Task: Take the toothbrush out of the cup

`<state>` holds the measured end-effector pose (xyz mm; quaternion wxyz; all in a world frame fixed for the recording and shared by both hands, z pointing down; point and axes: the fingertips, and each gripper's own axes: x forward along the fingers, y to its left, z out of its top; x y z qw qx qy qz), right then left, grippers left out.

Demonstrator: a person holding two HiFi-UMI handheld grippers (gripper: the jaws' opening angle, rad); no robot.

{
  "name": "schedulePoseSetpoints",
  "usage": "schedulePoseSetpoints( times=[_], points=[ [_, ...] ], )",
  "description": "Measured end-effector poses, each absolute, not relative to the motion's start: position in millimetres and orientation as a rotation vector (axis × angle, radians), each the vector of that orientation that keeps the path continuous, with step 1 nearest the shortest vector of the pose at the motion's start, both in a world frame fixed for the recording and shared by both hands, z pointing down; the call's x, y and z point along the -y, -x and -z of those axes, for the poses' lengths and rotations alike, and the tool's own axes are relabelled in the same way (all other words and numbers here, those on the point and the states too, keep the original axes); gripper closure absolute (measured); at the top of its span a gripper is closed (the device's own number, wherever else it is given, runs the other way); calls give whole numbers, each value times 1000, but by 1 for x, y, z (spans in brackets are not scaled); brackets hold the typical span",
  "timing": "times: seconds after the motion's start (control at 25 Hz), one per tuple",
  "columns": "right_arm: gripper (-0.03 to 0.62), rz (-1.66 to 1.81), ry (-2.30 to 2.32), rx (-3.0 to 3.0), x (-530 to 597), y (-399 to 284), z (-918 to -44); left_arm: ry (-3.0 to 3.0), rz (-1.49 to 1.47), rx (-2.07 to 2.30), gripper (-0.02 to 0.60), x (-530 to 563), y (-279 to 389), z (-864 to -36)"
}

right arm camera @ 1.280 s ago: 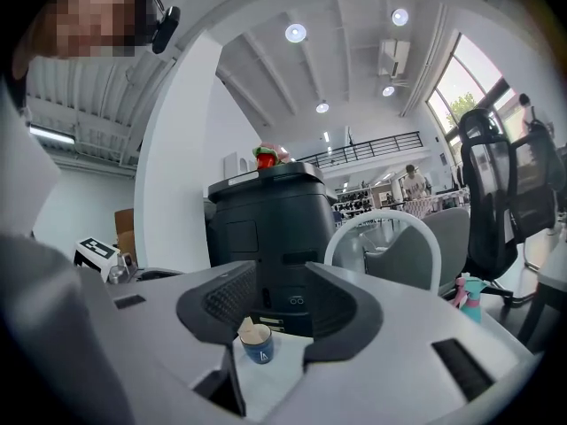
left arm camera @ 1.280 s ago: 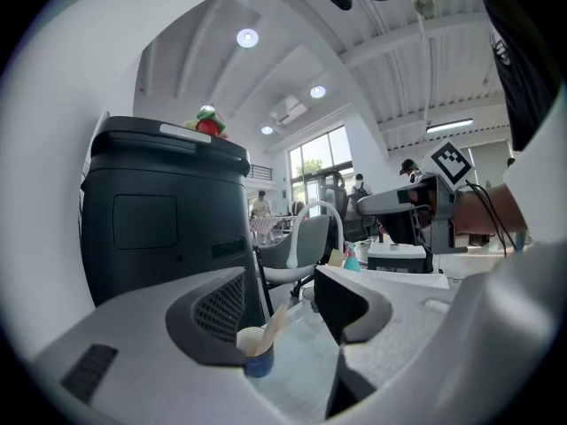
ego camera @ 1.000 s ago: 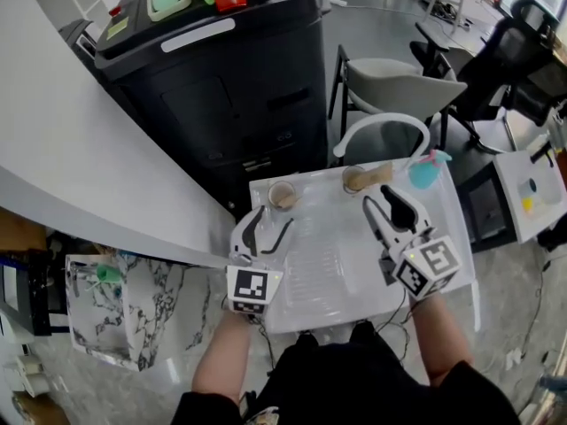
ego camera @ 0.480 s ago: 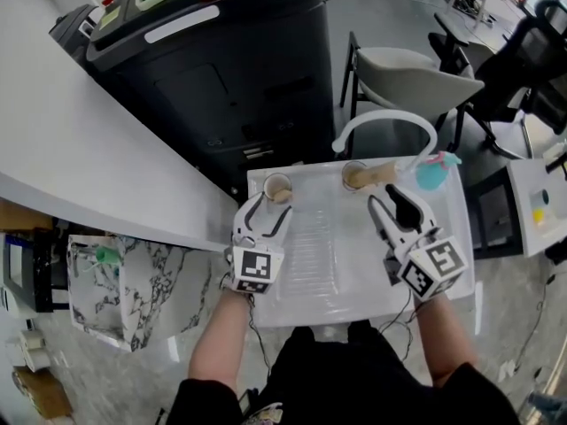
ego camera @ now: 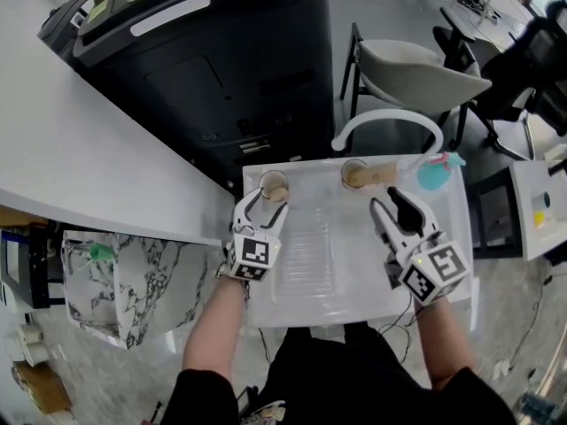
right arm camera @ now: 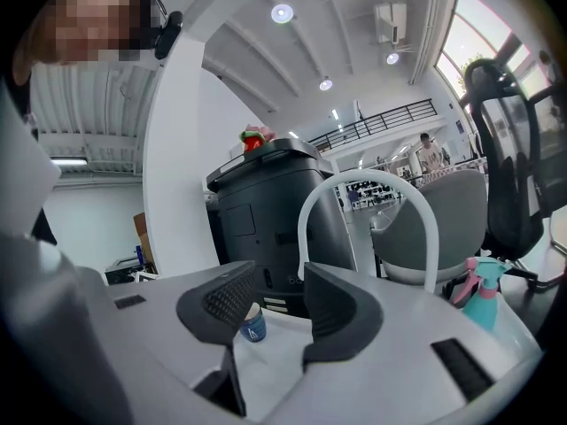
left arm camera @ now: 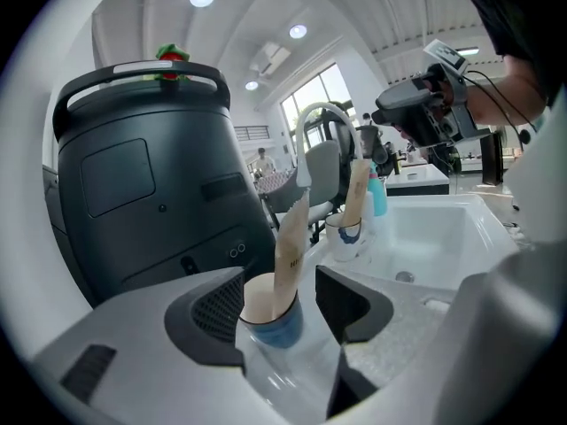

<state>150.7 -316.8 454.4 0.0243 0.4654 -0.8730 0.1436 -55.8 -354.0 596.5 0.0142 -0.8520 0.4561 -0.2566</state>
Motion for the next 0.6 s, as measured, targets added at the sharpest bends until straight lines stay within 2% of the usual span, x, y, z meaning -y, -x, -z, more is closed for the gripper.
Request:
schedulePoseSetpoints(
  times=[0.44, 0.6],
  points=[
    [431, -466, -1474, 2650, 321, -164, -466, 2682, 779, -1405, 344, 372, 48, -611],
    [433, -475, -1492, 2638, 325, -169, -468, 2690, 771, -1414, 369, 374, 46, -614]
  ],
)
